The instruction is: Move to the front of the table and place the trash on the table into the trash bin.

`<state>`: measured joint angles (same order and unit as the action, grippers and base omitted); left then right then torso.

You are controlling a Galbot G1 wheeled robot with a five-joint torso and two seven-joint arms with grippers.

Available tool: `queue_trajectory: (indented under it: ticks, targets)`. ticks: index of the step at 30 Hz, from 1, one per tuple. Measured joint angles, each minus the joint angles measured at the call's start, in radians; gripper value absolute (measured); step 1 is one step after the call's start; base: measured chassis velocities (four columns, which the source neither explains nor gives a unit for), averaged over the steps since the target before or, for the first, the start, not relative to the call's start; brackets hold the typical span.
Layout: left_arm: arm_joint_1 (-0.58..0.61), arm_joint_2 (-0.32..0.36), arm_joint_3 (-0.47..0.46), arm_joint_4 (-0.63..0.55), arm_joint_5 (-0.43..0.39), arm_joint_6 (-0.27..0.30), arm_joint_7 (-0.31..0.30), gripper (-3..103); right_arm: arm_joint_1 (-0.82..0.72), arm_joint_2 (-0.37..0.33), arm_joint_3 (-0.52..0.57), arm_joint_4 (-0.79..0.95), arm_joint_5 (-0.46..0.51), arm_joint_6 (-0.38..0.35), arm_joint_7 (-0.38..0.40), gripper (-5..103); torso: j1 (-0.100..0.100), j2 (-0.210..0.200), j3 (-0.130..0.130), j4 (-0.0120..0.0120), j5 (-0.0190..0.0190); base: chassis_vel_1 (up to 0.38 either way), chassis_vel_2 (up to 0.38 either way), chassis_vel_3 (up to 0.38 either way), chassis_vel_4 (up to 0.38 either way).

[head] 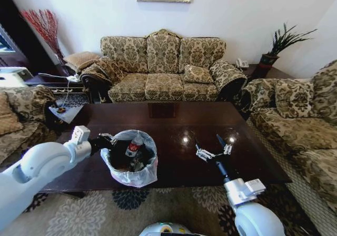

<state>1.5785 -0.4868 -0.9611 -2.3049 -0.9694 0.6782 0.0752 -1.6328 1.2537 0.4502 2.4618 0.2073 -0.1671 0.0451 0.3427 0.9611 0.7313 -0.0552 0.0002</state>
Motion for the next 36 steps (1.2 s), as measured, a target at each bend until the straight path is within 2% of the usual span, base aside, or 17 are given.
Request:
queue_trajectory:
  ticks: [1, 3, 6, 7, 10, 11, 12, 16, 17, 19, 22, 25, 26, 27, 29, 35, 36]
  targets:
    - [0.015, -0.051, -0.004, -0.016, 0.036, -0.007, 0.023, 24, 0.000, 0.000, 0.000, 0.000, 0.000, 0.000, 0.000, 100, 0.000, 0.000, 0.000, -0.0001, -0.0003, 0.000, 0.000, 0.000, 0.000]
    - [0.024, -0.081, -0.006, -0.025, 0.057, -0.011, 0.037, 24, 0.000, 0.000, 0.000, 0.000, 0.000, 0.000, 0.000, 100, 0.000, 0.000, 0.000, -0.0001, -0.0005, 0.000, 0.000, 0.000, 0.000]
    - [0.054, -0.184, -0.014, -0.059, 0.130, -0.025, 0.082, 40, 0.000, 0.000, 0.000, 0.000, 0.000, -0.001, -0.001, 100, 0.000, 0.000, 0.000, -0.0003, -0.0002, 0.000, 0.000, 0.000, 0.000]
    - [0.054, -0.184, -0.014, -0.059, 0.130, -0.025, 0.082, 40, 0.000, 0.000, 0.000, 0.000, 0.000, -0.001, -0.001, 100, 0.000, 0.000, 0.000, -0.0003, -0.0002, 0.000, 0.000, 0.000, 0.000]
    - [0.082, -0.283, -0.023, -0.091, 0.201, -0.039, 0.125, 57, 0.000, 0.000, 0.000, 0.001, 0.001, -0.001, -0.001, 100, 0.000, 0.000, 0.000, -0.0002, -0.0001, 0.000, 0.000, 0.000, 0.000]
    - [0.082, -0.283, -0.023, -0.091, 0.201, -0.039, 0.125, 57, 0.000, 0.000, 0.000, 0.001, 0.001, -0.001, -0.001, 100, 0.000, 0.000, 0.000, -0.0002, -0.0001, 0.000, 0.000, 0.000, 0.000]
    - [0.092, -0.316, -0.026, -0.101, 0.224, -0.044, 0.139, 62, 0.000, 0.000, 0.000, 0.001, 0.001, -0.001, -0.001, 100, 0.000, 0.000, 0.000, -0.0003, 0.0000, 0.000, 0.000, 0.000, 0.000]
    - [0.120, -0.411, -0.034, -0.132, 0.291, -0.059, 0.180, 55, 0.000, 0.000, 0.000, 0.001, 0.001, -0.001, -0.001, 100, 0.000, 0.000, 0.000, -0.0002, 0.0000, 0.000, 0.000, 0.000, 0.000]
    - [0.134, -0.459, -0.038, -0.148, 0.325, -0.065, 0.202, 47, 0.000, 0.000, 0.000, 0.001, 0.001, -0.001, -0.001, 100, 0.000, 0.000, 0.000, -0.0003, 0.0001, 0.000, 0.000, 0.000, 0.000]
    - [0.141, -0.483, -0.040, -0.155, 0.342, -0.069, 0.212, 47, 0.000, 0.000, 0.000, 0.001, 0.001, -0.001, -0.001, 100, 0.000, 0.000, 0.000, -0.0003, 0.0001, 0.000, 0.000, 0.000, 0.000]
    - [0.169, -0.581, -0.047, -0.187, 0.409, -0.082, 0.255, 35, 0.000, 0.000, 0.000, 0.001, 0.001, -0.001, -0.002, 100, 0.000, 0.000, 0.000, 0.0000, -0.0002, 0.000, 0.000, 0.000, 0.000]
    - [0.183, -0.626, -0.051, -0.198, 0.443, -0.088, 0.276, 31, 0.000, 0.000, 0.000, 0.001, 0.001, -0.001, -0.002, 100, 0.000, 0.000, 0.000, -0.0007, 0.0005, 0.000, 0.000, 0.000, 0.000]
    - [0.212, -0.730, -0.060, -0.204, 0.515, -0.103, 0.319, 24, 0.000, 0.000, 0.000, 0.001, 0.001, 0.000, -0.002, 100, 0.000, 0.000, 0.000, 0.0002, 0.0009, 0.000, 0.000, 0.000, 0.000]
    - [0.220, -0.760, -0.063, -0.204, 0.536, -0.108, 0.331, 17, 0.000, 0.000, 0.000, 0.001, 0.001, 0.000, -0.002, 100, 0.000, 0.000, 0.000, 0.0003, 0.0012, 0.000, 0.000, 0.000, 0.000]
    - [0.235, -0.813, -0.067, -0.205, 0.573, -0.116, 0.352, 14, 0.000, 0.000, 0.000, 0.001, 0.001, 0.000, -0.002, 100, 0.000, 0.001, 0.000, 0.0005, 0.0013, 0.000, 0.000, 0.000, 0.000]
    - [0.243, -0.840, -0.077, -0.205, 0.585, -0.119, 0.357, 11, 0.000, 0.000, 0.000, 0.001, 0.001, 0.000, -0.002, 100, 0.000, 0.001, 0.000, -0.0006, 0.0002, 0.000, 0.000, 0.000, 0.000]
    - [0.241, -0.837, -0.095, -0.202, 0.556, -0.119, 0.332, 11, 0.000, 0.000, 0.000, 0.001, 0.001, 0.000, -0.002, 100, 0.000, 0.000, 0.000, -0.0007, -0.0010, 0.000, 0.000, 0.000, 0.000]
